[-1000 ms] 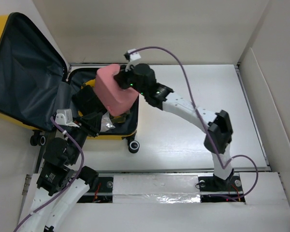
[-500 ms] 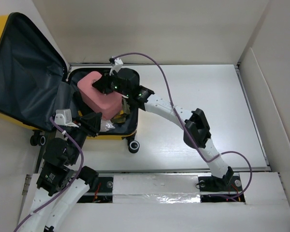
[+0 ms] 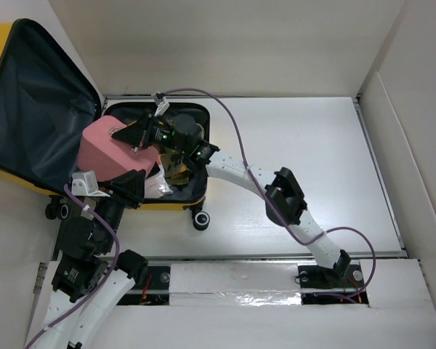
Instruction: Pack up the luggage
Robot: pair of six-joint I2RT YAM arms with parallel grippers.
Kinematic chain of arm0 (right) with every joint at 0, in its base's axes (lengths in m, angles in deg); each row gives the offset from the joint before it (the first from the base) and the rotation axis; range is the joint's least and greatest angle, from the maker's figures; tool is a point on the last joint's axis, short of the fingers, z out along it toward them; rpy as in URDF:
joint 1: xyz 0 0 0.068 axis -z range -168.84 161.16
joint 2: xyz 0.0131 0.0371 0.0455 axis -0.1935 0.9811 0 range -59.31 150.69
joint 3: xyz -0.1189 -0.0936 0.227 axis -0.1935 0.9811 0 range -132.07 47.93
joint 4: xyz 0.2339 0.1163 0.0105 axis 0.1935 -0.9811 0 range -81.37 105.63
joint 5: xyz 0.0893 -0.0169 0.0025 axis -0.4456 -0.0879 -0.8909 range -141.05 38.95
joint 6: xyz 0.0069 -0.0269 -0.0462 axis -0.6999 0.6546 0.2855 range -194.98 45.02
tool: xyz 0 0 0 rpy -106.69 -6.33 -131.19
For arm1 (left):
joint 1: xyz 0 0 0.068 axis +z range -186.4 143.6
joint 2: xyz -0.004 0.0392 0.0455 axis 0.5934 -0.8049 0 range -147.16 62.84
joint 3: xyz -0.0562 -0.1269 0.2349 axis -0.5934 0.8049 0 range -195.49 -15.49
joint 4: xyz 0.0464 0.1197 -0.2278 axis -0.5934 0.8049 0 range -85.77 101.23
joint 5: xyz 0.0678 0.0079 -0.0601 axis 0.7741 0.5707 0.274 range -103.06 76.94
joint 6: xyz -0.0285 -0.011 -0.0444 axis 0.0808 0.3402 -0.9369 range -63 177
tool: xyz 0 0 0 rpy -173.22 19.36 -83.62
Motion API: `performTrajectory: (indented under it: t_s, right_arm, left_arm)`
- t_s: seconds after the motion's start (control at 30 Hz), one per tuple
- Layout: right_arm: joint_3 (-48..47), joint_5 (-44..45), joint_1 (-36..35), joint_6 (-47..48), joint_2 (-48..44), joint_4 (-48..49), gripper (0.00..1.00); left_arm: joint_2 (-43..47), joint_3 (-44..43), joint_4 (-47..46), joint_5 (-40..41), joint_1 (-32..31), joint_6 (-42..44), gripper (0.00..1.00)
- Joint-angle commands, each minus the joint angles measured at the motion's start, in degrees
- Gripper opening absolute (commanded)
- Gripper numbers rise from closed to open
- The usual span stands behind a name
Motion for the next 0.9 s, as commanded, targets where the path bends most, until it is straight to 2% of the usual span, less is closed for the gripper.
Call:
performTrajectory:
  t_s: [0.0,0.13,0.27,0.37,0.6,0.63,0.67,0.7,0.77,0.87]
  right_arm:
    - [-1.26,-1.59,3.08,-12.73,5.66,11.39,0.00]
    - [-2.33,-0.10,5.90,-10.55,8.32,6.13,0.00]
    - [4.07,5.51,7.58,-3.53,4.63,-1.43,0.02]
    - [8.39,7.63,8.98,-0.36,1.20,-3.53,0.17]
    - [15.70,10.27,10.12,4.66,-4.42,-3.90,0.38]
    - [15.70,10.45,10.13,5.18,-4.95,-4.08,0.42]
    - [15.26,10.54,10.13,6.67,-5.83,-4.95,0.53]
    - [14.39,9.93,10.74,7.64,-6.01,-5.91,0.59]
    - [11.66,9.22,11.36,10.71,-7.06,-8.98,0.68]
    - [13.14,8.34,12.50,14.23,-10.22,-9.70,0.79]
  left_arm:
    - [1.10,0.71,-2.45,1.68,0.08,-0.65,0.30]
    - [0.93,0.80,-2.36,1.86,0.08,-0.65,0.30]
    - [-0.82,0.53,-2.45,1.25,0.08,-0.47,0.30]
    - [-1.70,0.36,-2.27,1.16,0.08,-0.47,0.30]
    - [-3.72,0.01,-1.40,2.83,0.60,-0.74,0.33]
    - [-4.08,-0.08,-1.13,2.91,0.61,-1.00,0.33]
    - [-4.95,-0.26,-0.96,2.83,0.61,-1.26,0.33]
    - [-5.39,-0.43,-0.69,2.83,0.61,-1.61,0.34]
    - [-6.79,-0.96,-0.25,2.48,0.61,-2.23,0.34]
    - [-8.55,-2.63,0.63,3.26,0.61,-2.84,0.34]
